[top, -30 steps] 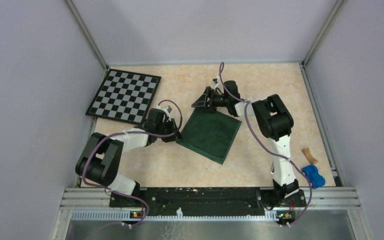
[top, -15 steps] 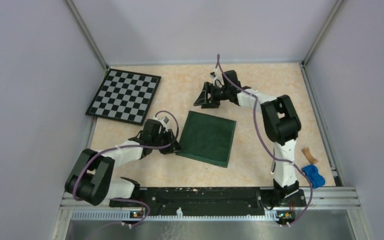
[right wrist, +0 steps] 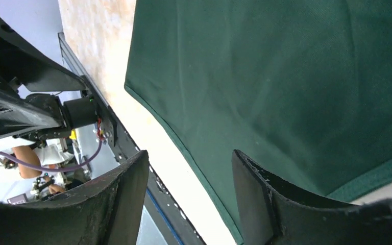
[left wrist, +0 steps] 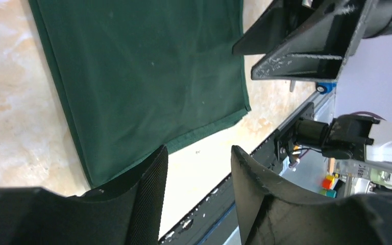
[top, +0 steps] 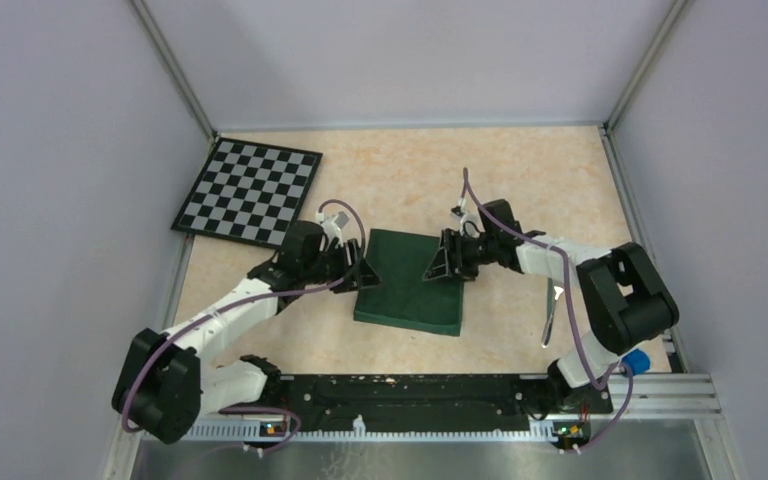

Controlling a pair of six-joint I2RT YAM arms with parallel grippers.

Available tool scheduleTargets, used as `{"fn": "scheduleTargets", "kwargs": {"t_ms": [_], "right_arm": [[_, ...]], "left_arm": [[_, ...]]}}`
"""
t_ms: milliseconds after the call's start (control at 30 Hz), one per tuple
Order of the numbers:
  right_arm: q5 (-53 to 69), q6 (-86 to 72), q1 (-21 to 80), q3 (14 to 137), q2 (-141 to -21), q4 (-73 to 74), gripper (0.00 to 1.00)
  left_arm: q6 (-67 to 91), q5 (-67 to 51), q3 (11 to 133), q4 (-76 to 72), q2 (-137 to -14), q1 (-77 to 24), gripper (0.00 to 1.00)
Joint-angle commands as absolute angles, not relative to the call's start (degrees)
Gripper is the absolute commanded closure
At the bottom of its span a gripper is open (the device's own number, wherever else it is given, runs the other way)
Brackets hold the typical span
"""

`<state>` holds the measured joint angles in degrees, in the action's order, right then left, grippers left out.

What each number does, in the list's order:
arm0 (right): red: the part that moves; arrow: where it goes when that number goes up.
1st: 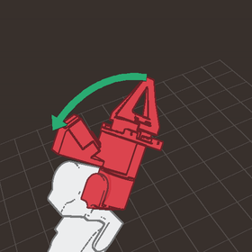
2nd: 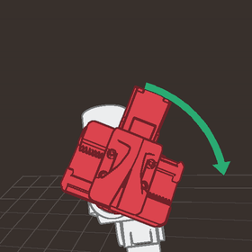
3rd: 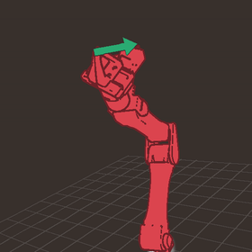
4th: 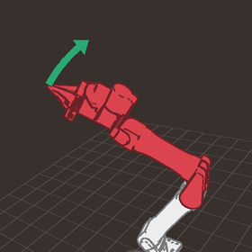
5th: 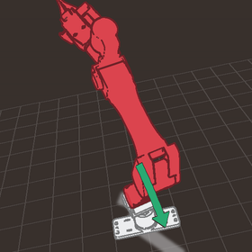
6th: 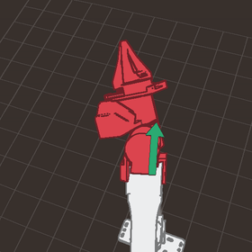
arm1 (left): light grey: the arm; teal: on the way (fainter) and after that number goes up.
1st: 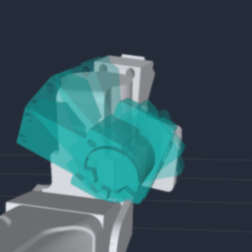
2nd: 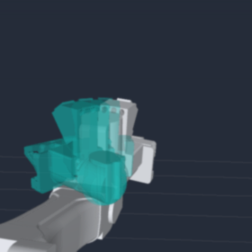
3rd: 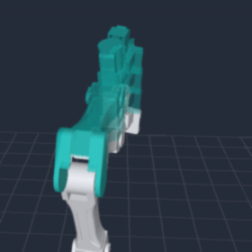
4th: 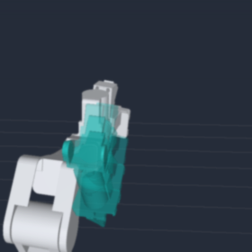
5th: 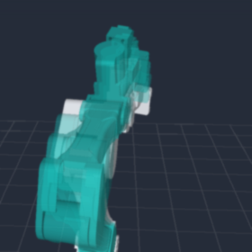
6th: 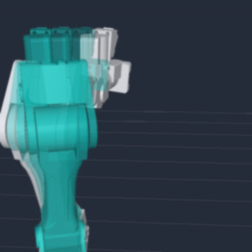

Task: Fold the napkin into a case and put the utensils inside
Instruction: Smooth out the square-folded napkin at the center of the board.

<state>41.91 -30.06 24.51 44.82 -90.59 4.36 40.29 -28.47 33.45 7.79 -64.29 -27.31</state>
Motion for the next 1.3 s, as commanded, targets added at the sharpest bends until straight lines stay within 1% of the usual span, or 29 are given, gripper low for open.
{"fn": "scheduleTargets", "kwargs": {"t_ms": [0, 100, 200, 267, 333, 433, 533, 633, 700, 800, 933, 1000, 1167, 1267], "right_arm": [[44.65, -30.07, 24.1, 44.83, -92.52, -3.82, 0.4], [43.96, -29.76, 24.1, 43.1, -93.97, -5.06, 0.42], [40.96, -29.21, 23.6, 39.98, -94.54, -6.49, 0.42], [36.86, -28.22, 23.48, 37.98, -94.4, -5.75, 0.44], [33.31, -27.19, 23.48, 36.47, -93.43, -3.97, 0.44], [32.0, -25.85, 23.47, 37.0, -90.75, -0.34, 0.44], [34.12, -25.9, 23.42, 40.75, -87.9, 2.11, 0.4], [34.95, -27.31, 22.64, 46.62, -88.98, 1.8, 0.35], [36.81, -28.78, 21.2, 51.51, -92.69, 1.37, 0.36], [38.79, -31.77, 19.79, 55.39, -98.61, -1.69, 0.38], [41.58, -35.42, 18.17, 57.24, -103.5, -7.13, 0.41], [41.74, -35.48, 17.17, 57.37, -104.97, -7.55, 0.41], [42.4, -33.02, 13.96, 55.41, -106.36, -7.85, 0.42], [41.83, -31.07, 11.82, 53.79, -106.95, -8.13, 0.42]], "left_arm": [[38.17, -26.71, 35.2, 6.62, -71.17, -27.16, 0.47], [38.5, -23.85, 31.31, 3.47, -74.17, -27.06, 0.49], [39.68, -21.78, 26.24, 0.66, -74.03, -27.13, 0.51], [39.91, -20.67, 23.73, 0.55, -73.16, -27.22, 0.54], [40.15, -20.88, 21.72, 1.06, -71.39, -27.18, 0.55], [40.5, -23.68, 21.83, 3.64, -67.44, -27.22, 0.55], [40.58, -26.6, 25.33, 5.07, -63.34, -27.18, 0.5], [41.35, -24.38, 31.67, 3.67, -63.66, -27.06, 0.39], [41.46, -23.59, 35.66, 1.51, -67.34, -26.02, 0.37], [41.75, -24.24, 42.61, -1.6, -76.42, -24.65, 0.4], [41.17, -28.26, 50.64, -5.43, -90.3, -22.95, 0.43], [40.89, -28.89, 53.19, -7.56, -95.65, -22.33, 0.44], [38.29, -25.85, 54.3, -11.76, -103.34, -21.24, 0.44], [38.39, -23.48, 51.99, -11.4, -104.59, -20.41, 0.44]]}}
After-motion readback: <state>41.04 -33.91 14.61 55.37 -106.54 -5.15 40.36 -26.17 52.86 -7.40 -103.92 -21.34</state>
